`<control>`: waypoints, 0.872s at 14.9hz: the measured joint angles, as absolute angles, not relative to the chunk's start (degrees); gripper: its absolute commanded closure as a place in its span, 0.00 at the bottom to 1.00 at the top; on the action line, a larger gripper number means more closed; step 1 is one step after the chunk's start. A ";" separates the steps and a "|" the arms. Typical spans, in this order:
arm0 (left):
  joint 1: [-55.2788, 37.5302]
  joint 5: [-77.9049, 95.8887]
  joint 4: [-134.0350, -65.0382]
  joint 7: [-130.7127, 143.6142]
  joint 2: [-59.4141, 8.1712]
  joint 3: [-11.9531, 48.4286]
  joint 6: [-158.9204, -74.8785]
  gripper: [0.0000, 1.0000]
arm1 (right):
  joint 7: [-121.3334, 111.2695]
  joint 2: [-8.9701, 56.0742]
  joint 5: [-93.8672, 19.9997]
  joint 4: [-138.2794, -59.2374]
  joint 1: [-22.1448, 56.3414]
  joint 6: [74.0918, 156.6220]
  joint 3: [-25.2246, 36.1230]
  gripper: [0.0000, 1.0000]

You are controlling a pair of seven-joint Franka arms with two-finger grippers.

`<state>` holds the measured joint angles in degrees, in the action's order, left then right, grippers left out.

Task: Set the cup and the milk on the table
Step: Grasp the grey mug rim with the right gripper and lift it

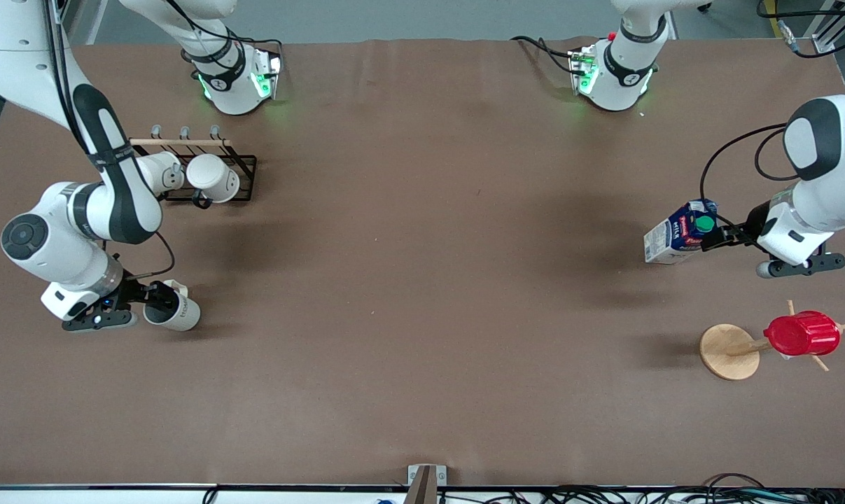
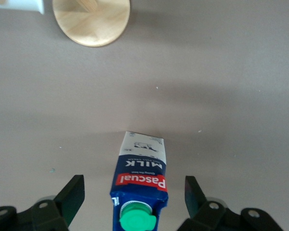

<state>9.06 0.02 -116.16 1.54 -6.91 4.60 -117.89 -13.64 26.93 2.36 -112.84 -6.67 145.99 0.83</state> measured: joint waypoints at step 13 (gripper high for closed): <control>9.32 -0.33 -120.42 1.70 -6.77 5.67 -119.63 0.09 | -8.39 24.46 2.35 -104.44 -3.58 128.68 -1.37 1.00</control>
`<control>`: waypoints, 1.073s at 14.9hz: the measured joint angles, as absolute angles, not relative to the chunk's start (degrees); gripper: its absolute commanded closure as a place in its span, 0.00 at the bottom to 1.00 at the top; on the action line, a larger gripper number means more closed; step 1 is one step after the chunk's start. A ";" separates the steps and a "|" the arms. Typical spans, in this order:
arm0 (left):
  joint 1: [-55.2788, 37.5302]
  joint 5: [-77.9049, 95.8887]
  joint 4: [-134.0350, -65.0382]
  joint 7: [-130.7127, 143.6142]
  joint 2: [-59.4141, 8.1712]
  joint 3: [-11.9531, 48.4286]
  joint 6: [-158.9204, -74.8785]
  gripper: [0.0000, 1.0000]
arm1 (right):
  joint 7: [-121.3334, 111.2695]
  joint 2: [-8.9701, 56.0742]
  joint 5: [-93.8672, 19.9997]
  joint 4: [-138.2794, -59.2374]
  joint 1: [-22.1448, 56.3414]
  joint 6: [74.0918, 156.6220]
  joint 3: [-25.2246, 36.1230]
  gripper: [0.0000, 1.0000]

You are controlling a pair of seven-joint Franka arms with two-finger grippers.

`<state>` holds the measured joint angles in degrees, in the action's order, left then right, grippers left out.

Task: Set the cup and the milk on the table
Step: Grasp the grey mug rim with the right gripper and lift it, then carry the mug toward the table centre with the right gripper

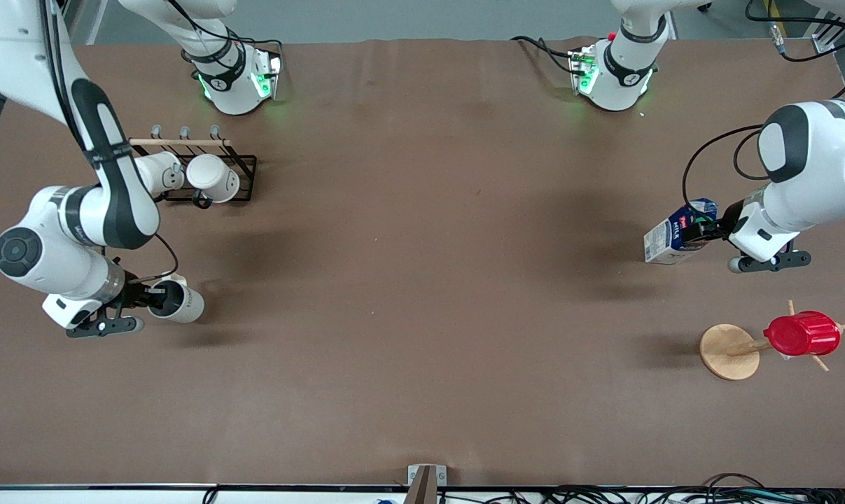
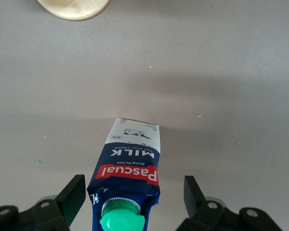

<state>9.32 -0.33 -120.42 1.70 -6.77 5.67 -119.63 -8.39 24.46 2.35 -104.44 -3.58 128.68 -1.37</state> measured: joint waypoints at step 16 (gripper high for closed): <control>9.34 -1.40 -122.71 2.38 -6.51 5.68 -119.63 0.13 | 67.59 38.51 25.38 -92.84 15.06 125.54 -29.63 1.00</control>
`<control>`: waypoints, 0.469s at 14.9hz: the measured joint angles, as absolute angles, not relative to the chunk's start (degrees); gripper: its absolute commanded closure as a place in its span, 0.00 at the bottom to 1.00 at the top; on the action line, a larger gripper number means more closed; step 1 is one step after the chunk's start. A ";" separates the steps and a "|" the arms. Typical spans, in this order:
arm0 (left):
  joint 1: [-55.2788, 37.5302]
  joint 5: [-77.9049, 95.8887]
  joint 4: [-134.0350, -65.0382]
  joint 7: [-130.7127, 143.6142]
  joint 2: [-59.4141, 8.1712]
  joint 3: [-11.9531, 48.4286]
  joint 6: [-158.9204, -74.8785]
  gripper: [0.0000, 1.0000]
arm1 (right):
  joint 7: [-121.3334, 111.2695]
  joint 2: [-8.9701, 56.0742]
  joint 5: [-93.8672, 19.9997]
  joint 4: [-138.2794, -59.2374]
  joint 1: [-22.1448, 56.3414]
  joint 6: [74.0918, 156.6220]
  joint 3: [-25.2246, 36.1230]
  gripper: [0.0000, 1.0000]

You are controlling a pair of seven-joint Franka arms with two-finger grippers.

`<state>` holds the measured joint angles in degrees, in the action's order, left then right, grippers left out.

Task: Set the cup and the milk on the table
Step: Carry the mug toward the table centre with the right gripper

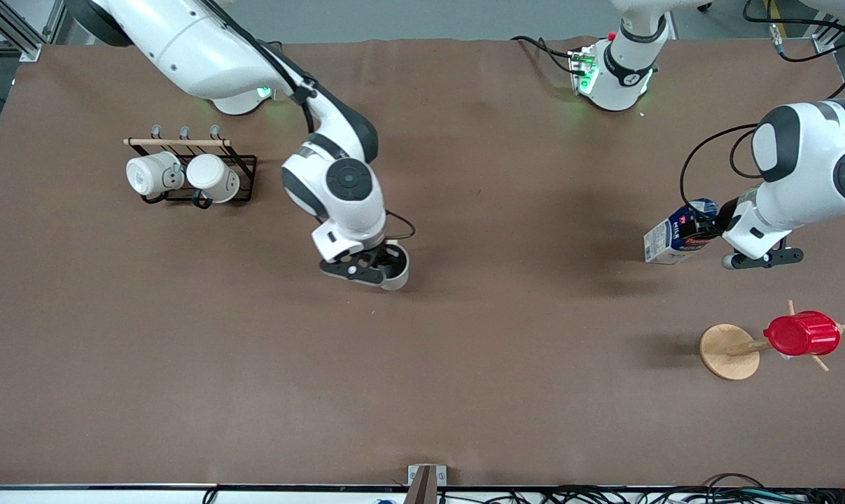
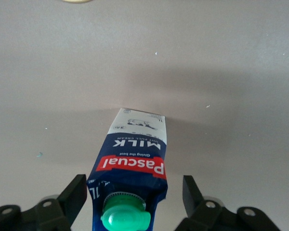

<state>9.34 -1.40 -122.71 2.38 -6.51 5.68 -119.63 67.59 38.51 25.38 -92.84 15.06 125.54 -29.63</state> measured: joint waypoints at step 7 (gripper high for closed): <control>9.34 -1.40 -123.50 2.39 -6.24 5.68 -119.63 0.39 | 73.83 41.39 29.51 -92.28 19.30 128.10 -29.63 0.93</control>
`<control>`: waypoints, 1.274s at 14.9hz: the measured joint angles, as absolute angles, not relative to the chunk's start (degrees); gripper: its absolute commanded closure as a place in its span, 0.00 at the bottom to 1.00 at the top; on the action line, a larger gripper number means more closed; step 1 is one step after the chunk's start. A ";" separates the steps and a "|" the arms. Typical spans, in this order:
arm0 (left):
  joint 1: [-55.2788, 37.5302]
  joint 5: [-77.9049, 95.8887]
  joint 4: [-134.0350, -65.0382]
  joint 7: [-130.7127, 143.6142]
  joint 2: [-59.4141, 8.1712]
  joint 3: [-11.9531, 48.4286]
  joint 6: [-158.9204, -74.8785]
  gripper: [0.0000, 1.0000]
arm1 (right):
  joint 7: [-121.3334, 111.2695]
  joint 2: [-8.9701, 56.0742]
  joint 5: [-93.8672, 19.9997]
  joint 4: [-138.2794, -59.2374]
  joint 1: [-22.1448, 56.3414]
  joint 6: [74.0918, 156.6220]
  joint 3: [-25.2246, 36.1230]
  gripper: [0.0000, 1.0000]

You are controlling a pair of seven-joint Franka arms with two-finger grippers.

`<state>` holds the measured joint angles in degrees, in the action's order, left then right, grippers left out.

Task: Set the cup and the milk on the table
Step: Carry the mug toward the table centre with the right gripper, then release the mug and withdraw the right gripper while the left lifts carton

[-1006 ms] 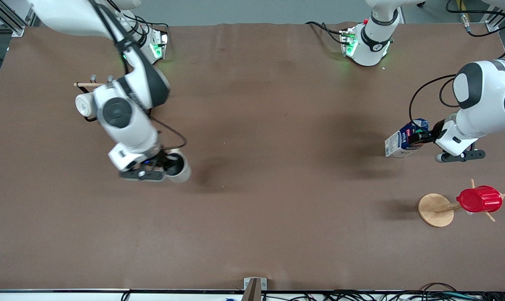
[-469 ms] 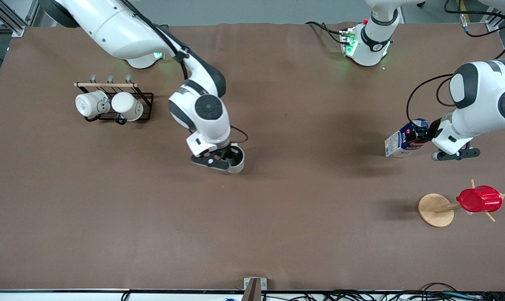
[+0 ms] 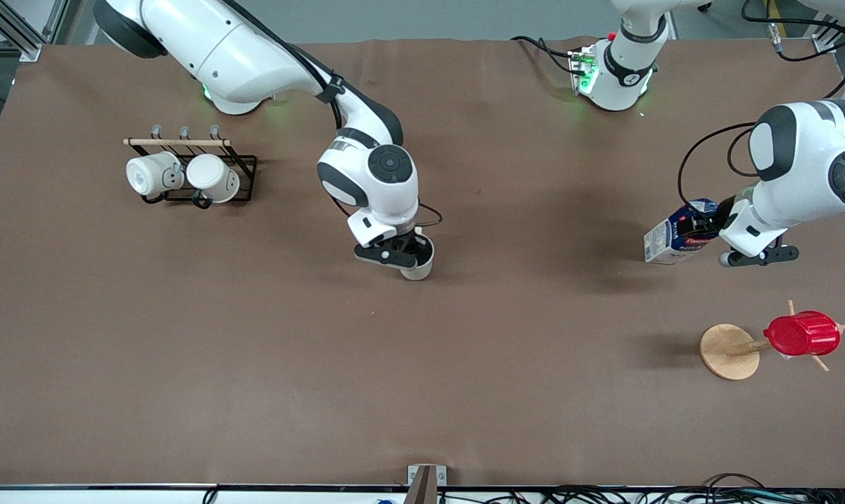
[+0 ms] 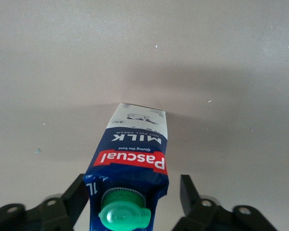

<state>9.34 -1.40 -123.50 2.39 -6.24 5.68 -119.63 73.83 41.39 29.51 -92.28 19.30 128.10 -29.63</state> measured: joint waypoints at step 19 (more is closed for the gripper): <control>8.81 -2.22 -118.10 2.38 -6.36 7.69 -119.61 0.85 | 61.10 21.39 28.24 -89.31 -1.48 109.55 -32.40 0.00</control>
<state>8.81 -2.22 -118.10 2.38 -6.36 7.69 -119.61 61.10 21.39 28.24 -89.31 -1.48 109.55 -32.40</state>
